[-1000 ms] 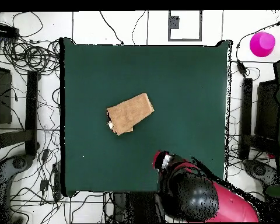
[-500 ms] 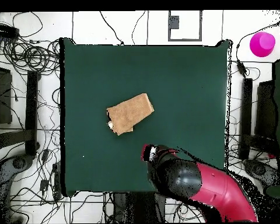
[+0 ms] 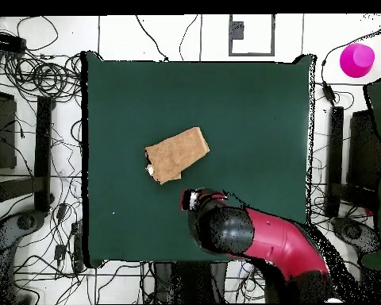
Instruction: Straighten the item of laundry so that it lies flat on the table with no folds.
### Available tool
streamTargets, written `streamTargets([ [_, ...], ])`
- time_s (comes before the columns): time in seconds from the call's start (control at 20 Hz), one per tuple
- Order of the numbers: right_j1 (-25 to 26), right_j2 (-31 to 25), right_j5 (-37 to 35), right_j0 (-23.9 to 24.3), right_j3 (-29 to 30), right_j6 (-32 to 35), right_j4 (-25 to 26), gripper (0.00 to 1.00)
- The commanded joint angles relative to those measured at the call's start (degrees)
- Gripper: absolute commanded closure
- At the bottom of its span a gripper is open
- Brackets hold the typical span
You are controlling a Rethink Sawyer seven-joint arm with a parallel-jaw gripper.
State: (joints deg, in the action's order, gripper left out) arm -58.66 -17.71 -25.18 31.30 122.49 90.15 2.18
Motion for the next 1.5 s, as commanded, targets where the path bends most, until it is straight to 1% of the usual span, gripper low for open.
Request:
streamTargets([
  [0.05,7.61,-6.42,9.38,-2.77,0.72,3.42,3.55,0.00],
  [0.4,11.51,-5.73,14.29,-4.83,0.46,7.12,3.23,0.00],
  [0.6,13.83,-4.34,16.22,-6.66,-1.52,8.15,3.09,0.00],
  [0.75,17.09,-2.69,19.48,-8.28,-3.80,8.30,3.69,0.00],
  [0.85,18.92,-2.63,20.92,-8.43,-4.70,7.94,4.03,0.00],
  [0.95,19.69,-2.48,21.81,-8.65,-4.94,7.96,4.07,0.00],
  [1.2,19.34,-1.30,24.60,-9.63,-5.21,8.50,4.60,0.00],
  [1.35,22.17,-1.50,27.91,-8.88,-7.24,7.40,6.23,0.00],
  [1.5,23.93,-2.09,28.74,-7.95,-8.59,6.70,7.43,0.00],
])
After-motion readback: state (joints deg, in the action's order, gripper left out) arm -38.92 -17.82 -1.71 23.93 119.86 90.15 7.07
